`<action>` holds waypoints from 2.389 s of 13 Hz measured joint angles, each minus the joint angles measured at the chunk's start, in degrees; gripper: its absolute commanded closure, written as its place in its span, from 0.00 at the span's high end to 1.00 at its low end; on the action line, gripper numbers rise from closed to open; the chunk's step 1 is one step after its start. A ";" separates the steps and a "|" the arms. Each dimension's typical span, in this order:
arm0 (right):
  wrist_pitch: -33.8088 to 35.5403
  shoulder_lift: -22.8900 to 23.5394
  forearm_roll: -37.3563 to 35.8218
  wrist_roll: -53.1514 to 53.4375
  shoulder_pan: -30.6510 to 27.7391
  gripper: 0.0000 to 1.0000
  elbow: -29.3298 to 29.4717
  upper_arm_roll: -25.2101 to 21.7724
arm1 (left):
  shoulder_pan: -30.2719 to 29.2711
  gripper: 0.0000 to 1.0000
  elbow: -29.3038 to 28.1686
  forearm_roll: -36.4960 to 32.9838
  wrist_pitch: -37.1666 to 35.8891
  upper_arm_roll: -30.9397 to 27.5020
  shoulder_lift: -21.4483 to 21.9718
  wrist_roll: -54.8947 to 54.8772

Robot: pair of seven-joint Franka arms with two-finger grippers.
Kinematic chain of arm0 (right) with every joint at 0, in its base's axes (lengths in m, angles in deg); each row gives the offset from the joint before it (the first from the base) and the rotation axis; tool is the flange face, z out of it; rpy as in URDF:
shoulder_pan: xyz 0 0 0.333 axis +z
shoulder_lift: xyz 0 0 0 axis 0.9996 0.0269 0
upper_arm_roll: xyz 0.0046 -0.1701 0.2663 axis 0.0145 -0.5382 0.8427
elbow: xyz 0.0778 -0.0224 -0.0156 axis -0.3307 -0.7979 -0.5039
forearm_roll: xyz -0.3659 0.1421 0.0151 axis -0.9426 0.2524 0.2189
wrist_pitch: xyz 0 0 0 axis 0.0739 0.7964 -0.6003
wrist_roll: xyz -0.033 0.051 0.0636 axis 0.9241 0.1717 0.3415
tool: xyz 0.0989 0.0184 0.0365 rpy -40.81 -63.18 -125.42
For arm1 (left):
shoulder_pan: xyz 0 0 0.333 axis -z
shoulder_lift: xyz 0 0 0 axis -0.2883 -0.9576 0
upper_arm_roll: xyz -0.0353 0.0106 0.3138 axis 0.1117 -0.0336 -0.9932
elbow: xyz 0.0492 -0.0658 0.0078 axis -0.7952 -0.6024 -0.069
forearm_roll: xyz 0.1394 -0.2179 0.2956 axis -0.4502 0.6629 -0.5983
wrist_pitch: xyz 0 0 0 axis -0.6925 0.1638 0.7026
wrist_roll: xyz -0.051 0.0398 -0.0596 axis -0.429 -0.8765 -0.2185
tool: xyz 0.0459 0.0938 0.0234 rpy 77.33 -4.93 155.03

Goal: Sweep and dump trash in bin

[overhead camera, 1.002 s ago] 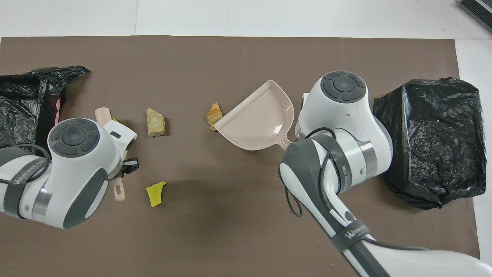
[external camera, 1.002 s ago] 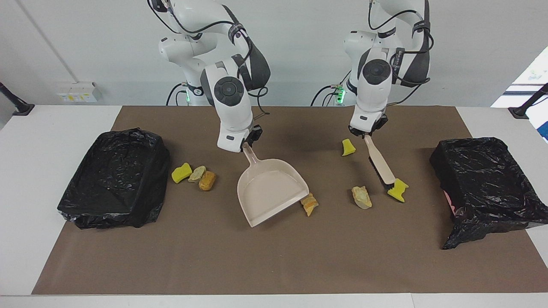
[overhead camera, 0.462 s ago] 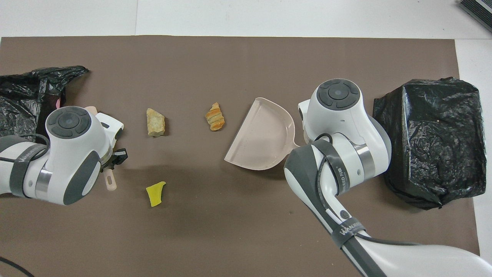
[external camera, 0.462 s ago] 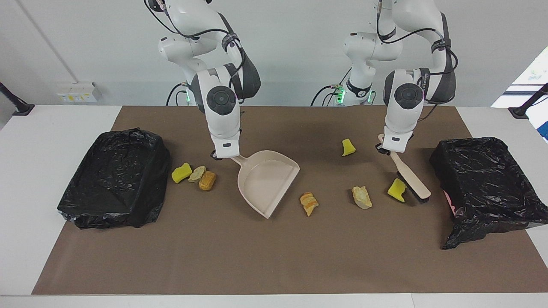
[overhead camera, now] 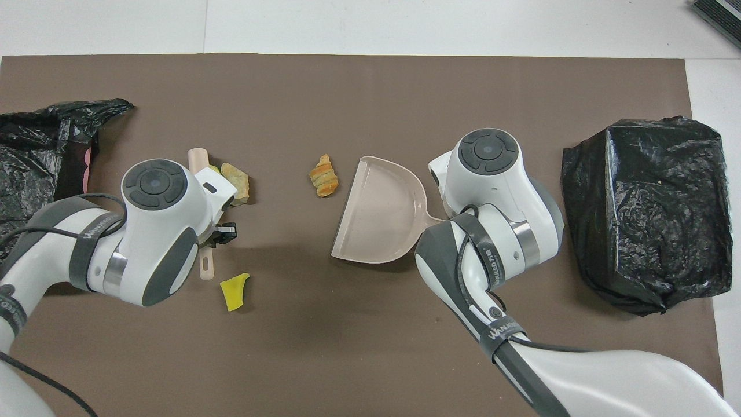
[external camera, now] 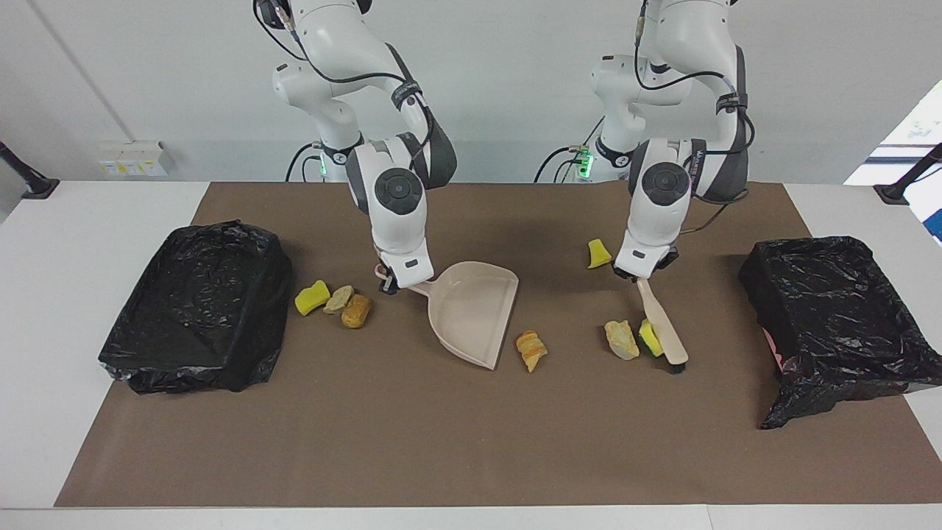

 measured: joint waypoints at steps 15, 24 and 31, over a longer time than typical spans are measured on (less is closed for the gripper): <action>-0.58 0.30 -1.11 2.29 1.94 0.00 0.77 0.15 | 20.97 0.00 4.77 16.67 -0.99 1.36 0.65 -0.97; -0.58 0.36 -1.04 2.32 1.95 0.00 0.66 0.17 | 20.60 0.00 6.99 11.55 -20.58 0.34 4.83 18.87; -0.62 0.34 -1.17 -7.70 2.21 0.00 0.40 2.36 | 20.61 0.00 -6.97 9.68 -26.22 0.44 14.31 40.35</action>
